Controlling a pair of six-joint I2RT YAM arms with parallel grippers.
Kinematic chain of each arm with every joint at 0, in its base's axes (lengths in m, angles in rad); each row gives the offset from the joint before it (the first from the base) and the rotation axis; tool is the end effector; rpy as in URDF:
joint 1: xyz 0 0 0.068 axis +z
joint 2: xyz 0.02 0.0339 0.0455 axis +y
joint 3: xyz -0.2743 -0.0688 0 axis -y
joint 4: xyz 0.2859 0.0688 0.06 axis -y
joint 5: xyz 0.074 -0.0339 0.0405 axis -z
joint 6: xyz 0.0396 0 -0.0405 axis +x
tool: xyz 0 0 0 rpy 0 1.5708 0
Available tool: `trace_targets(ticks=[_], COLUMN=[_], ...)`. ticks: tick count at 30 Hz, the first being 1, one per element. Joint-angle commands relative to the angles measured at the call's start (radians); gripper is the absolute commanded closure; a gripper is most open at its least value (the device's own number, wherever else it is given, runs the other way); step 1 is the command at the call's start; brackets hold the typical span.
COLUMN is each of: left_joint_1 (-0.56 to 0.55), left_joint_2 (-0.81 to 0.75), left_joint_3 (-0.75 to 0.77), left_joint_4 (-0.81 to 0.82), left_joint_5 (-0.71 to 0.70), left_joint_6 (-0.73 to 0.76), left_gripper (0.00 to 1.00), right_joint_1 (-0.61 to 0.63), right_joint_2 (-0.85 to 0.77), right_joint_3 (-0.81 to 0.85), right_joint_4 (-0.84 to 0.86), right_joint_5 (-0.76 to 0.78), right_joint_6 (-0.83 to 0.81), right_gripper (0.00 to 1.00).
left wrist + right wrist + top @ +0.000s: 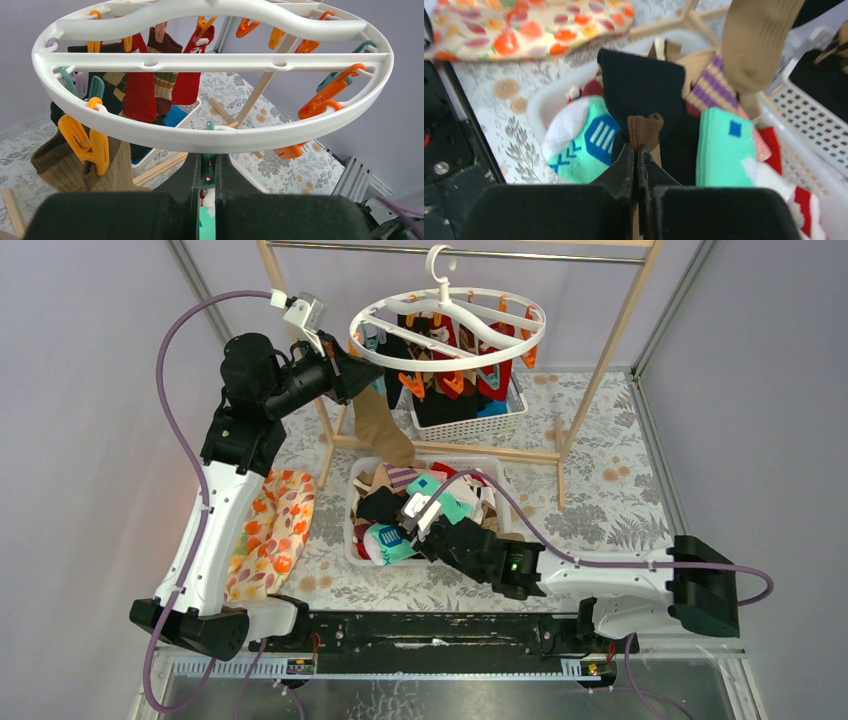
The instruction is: Clip the socks to the hanger
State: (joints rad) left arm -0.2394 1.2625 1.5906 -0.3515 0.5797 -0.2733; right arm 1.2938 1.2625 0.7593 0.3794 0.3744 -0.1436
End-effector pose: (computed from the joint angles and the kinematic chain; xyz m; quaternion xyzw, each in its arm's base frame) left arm 0.2816 -0.0911 0.5213 0.1881 0.6888 -0.3676 0.5959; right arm 0.1031 0.3098 0.2759 -0.3921 0.6354 0.2367 0.6217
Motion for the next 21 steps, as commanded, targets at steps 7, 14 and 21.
trace_targets(ticks=[7,14,21], left_joint_1=[0.008,0.008,0.008], left_joint_2=[-0.028,-0.027,-0.022], left_joint_3=[-0.016,-0.017,-0.014], left_joint_4=[0.022,0.023,0.024], left_joint_5=[0.021,0.031,0.038], left_joint_6=[0.008,0.008,0.004], left_gripper=[1.00,1.00,1.00], right_joint_1=[-0.026,-0.031,-0.039], right_joint_2=[0.094,0.076,0.063], right_joint_3=[0.015,0.030,0.028], right_joint_4=[0.037,0.024,0.032], right_joint_5=[-0.001,-0.006,-0.021], right_joint_6=[0.097,0.113,0.137], right_gripper=[0.60,0.54,0.50])
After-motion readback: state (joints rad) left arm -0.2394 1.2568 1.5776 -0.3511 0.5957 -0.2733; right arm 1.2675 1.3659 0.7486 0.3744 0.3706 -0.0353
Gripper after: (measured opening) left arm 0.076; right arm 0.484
